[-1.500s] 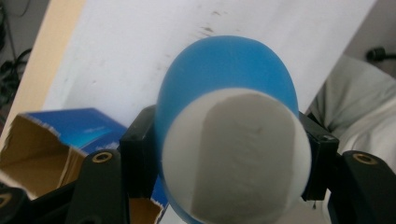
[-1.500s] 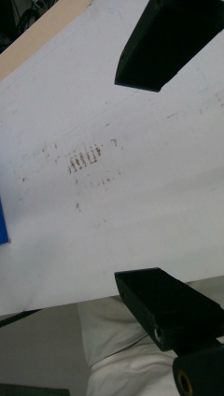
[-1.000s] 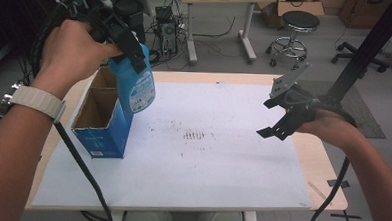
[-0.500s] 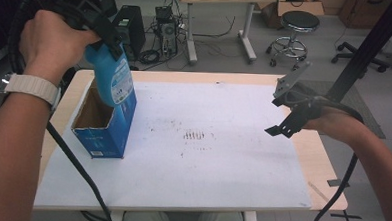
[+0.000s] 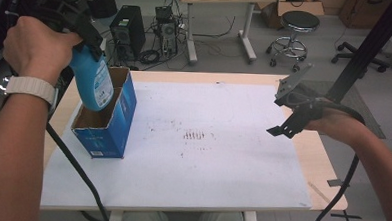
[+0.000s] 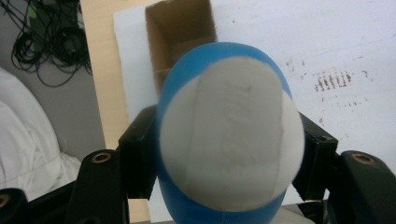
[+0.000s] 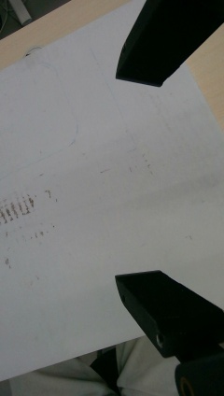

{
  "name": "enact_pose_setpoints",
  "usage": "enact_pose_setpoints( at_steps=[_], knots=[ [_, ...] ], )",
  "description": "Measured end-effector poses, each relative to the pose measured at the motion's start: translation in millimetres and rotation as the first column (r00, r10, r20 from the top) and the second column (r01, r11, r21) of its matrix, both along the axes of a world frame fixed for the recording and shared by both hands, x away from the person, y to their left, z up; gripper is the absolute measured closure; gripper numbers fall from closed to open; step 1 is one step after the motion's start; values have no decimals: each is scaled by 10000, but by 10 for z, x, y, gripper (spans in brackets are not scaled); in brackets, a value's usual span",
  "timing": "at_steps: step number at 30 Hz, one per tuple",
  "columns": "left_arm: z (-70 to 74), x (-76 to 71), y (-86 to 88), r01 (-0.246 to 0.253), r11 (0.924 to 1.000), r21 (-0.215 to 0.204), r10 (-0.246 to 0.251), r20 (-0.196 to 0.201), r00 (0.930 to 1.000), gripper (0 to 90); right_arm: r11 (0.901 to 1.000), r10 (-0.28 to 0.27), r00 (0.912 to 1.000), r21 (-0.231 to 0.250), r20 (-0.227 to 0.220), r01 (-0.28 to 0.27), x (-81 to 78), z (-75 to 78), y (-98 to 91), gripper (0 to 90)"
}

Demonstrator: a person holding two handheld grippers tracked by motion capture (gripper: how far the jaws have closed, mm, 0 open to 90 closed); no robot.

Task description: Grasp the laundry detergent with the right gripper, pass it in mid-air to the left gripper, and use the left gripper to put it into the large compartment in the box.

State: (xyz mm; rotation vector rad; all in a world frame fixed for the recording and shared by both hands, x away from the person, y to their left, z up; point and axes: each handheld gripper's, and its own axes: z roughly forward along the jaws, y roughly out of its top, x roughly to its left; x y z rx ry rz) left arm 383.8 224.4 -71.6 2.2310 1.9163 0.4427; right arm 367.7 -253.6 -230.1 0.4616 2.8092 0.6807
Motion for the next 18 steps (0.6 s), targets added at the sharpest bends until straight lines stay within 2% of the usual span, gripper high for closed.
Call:
enact_pose_setpoints(
  at_steps=[6,13,18],
  knots=[
    [-110,18,127,-503,9987,-102,504,109,9987,381,10000,-66,10000,-8,37,66,-11,-21,-15,20],
    [-316,60,245,-733,9972,-130,734,36,9973,381,9998,-126,9998,-181,-119,124,-4,-70,-25,26],
    [-426,73,292,-807,9965,-198,809,70,9967,381,9986,-179,9998,-509,-114,173,-4,-97,-9,27]
  ],
)
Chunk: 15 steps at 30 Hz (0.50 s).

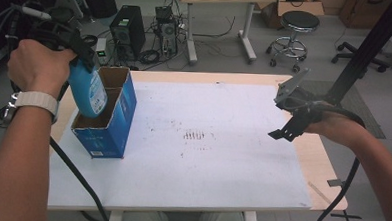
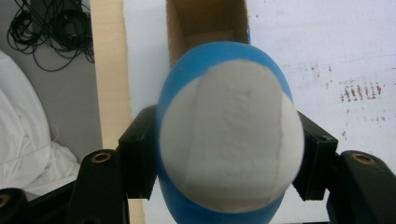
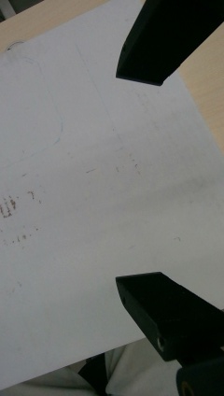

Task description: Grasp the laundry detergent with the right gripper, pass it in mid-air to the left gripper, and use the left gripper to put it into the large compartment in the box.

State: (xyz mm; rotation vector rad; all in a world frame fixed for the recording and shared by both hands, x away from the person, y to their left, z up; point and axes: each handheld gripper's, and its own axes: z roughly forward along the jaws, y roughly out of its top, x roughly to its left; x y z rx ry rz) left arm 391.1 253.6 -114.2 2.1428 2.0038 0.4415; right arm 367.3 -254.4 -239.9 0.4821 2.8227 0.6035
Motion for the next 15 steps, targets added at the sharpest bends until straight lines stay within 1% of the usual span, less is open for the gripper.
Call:
enact_pose_setpoints(
  at_steps=[6,12,13,15],
  knots=[
    [-138,20,37,-49,10000,43,49,-31,10000,381,9993,44,10000,-383,-74,-46,-1,-48,22,30],
    [-287,34,73,-160,9999,-30,160,35,9999,381,9984,2,9998,-556,-215,-14,-10,-100,19,29],
    [-312,38,77,-129,9999,-12,129,-7,9999,381,9983,4,9997,-578,-225,-17,-12,-106,18,29],
    [-366,44,78,-160,9999,-17,160,51,9999,381,9982,-39,9996,-603,-269,23,-15,-112,17,30]
  ],
)
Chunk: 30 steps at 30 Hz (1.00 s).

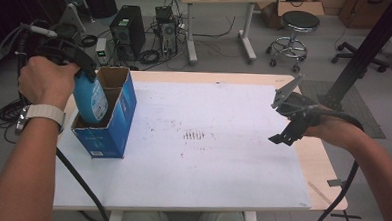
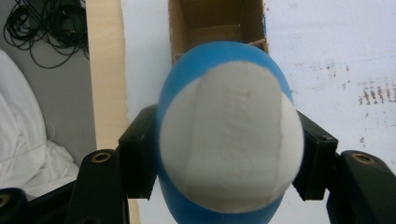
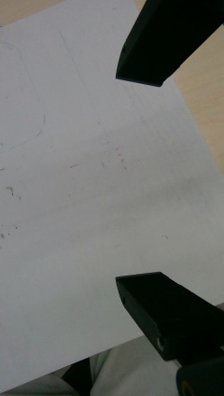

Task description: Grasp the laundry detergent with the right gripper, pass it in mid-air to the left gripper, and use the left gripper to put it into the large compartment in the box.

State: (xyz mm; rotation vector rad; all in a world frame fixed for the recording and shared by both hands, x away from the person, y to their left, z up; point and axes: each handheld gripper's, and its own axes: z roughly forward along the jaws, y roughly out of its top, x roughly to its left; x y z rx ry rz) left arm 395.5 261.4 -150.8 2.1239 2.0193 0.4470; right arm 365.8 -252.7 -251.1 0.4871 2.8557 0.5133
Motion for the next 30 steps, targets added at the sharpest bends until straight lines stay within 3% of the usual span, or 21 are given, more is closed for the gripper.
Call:
enact_pose_setpoints(
  at_steps=[7,30],
  knots=[
    [-172,24,-2,-4,10000,-53,4,1,10000,381,10000,-22,10000,-86,-47,22,-13,-20,2,30],
    [-929,98,12,37,10000,-54,-38,-119,9999,381,9994,-205,9996,-281,-215,199,-56,-131,-63,30]
  ],
)
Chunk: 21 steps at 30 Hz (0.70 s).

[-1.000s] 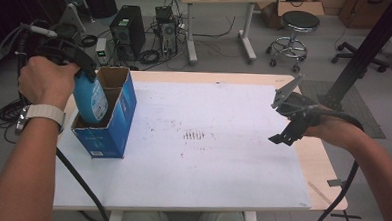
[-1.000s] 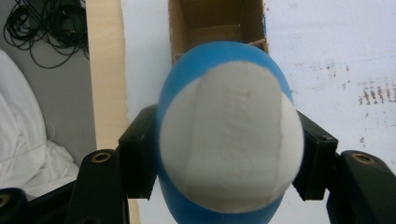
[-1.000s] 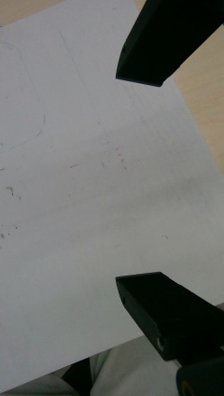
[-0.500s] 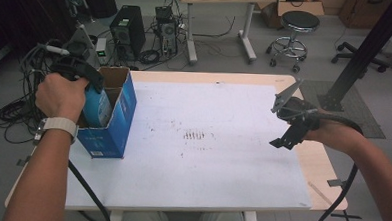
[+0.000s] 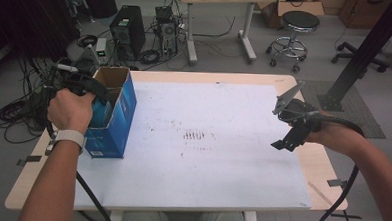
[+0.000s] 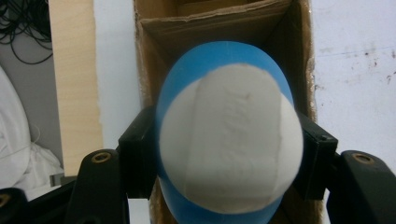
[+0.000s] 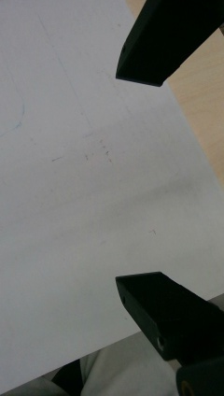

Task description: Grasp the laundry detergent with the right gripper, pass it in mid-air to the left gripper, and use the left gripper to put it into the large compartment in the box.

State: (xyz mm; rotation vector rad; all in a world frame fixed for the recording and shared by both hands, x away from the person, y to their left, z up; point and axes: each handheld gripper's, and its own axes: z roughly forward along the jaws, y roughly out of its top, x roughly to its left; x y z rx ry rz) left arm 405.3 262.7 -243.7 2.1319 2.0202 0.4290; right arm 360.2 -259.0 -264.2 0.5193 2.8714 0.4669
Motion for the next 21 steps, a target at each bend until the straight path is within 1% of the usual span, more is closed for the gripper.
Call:
enact_pose_setpoints(
  at_steps=[5,6,8,10,12,18,20,21],
  knots=[
    [-129,-2,8,60,10000,19,-60,-48,10000,381,10000,-26,10000,-15,-39,26,-4,-12,-10,30],
    [-146,-2,10,161,9999,64,-160,-63,9999,381,10000,-2,10000,-24,-32,2,-5,-12,-11,30],
    [-186,1,8,188,9998,41,-187,-169,9997,381,10000,-12,10000,-9,-41,12,-10,-6,-10,31],
    [-218,1,5,128,9999,24,-127,-157,9998,381,10000,-14,10000,3,-31,14,-9,-2,-10,31],
    [-243,5,11,208,9998,80,-206,-218,9995,381,10000,-23,10000,19,-36,23,-11,-1,-9,32],
    [-316,6,21,253,9997,20,-252,-373,9990,381,10000,-52,10000,17,-76,52,-11,-7,-13,33],
    [-337,10,17,300,9995,66,-297,-439,9986,381,10000,-45,10000,22,-79,45,-13,-9,-10,34],
    [-343,12,14,311,9995,65,-308,-413,9987,381,10000,-40,10000,28,-89,40,-13,-11,-8,34]
  ],
)
